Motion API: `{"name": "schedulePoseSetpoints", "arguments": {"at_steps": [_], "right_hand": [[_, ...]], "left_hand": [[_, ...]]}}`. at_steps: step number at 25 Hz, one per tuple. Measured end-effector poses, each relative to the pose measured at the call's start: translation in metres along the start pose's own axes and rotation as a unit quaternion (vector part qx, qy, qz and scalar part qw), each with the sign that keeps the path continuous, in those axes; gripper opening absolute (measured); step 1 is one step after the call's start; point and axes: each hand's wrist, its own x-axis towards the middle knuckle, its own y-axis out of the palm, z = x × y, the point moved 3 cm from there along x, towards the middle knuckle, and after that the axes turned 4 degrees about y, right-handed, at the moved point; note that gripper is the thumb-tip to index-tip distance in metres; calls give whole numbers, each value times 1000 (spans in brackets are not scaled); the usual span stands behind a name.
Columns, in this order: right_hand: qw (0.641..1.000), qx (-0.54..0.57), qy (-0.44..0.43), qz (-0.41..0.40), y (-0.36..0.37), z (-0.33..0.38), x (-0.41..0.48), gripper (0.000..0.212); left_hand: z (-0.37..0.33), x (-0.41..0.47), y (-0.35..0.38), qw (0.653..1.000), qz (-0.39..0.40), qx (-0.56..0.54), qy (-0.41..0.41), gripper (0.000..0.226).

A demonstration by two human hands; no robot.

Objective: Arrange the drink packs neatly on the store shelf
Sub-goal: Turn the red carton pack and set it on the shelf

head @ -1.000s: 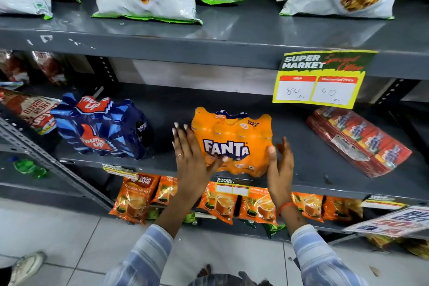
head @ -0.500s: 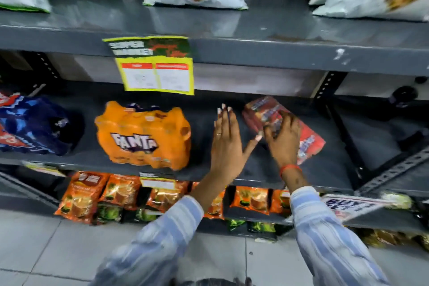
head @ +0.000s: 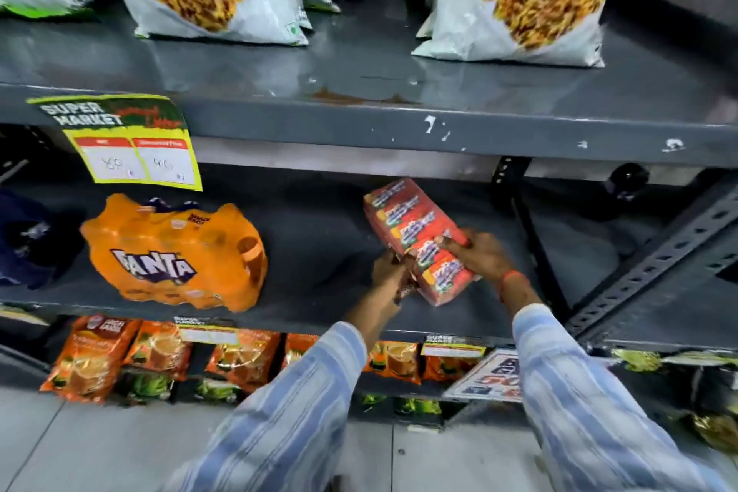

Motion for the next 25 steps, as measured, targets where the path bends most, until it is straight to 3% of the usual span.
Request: {"name": "schedulePoseSetpoints", "arguments": {"at_steps": [2, 4, 7, 10, 13, 14, 16, 18, 19, 22, 25], "right_hand": [[999, 6, -45, -26, 5, 2, -3, 36], [996, 5, -79, -33, 13, 3, -6, 45], [995, -15, -81, -64, 17, 4, -14, 50], [977, -71, -117, -164, 36, 15, -35, 46], [947, -77, -164, -264, 59, 29, -52, 38], [948, -26, -158, -274, 64, 30, -53, 34], [938, 220, -105, -246, 72, 26, -53, 32], [846, 492, -27, -203, 80, 25, -54, 34], [804, 566, 4, -182, 86, 27, -54, 34], [770, 619, 51, -144, 103, 42, -53, 34], [736, 663, 76, -111, 116, 54, -59, 28]], "left_hand": [[11, -2, -11, 999, 37, -27, 6, 27], [3, -1, -22, 996, 9, 77, 48, 31], [-18, 1, -34, 962, -77, 224, 134, 41], [-30, 6, -39, 963, -77, 198, 165, 58], [-39, 12, -46, 942, -42, 265, 200, 43], [-41, 13, -49, 939, -28, 275, 205, 38], [-36, 11, -58, 947, -4, 264, 185, 32], [-24, 4, -59, 975, 39, 182, 121, 32], [-22, 0, -59, 984, 57, 142, 90, 36], [-36, 1, -63, 991, 99, 82, 46, 39], [-51, -2, -83, 988, 104, 107, 36, 24]]}}
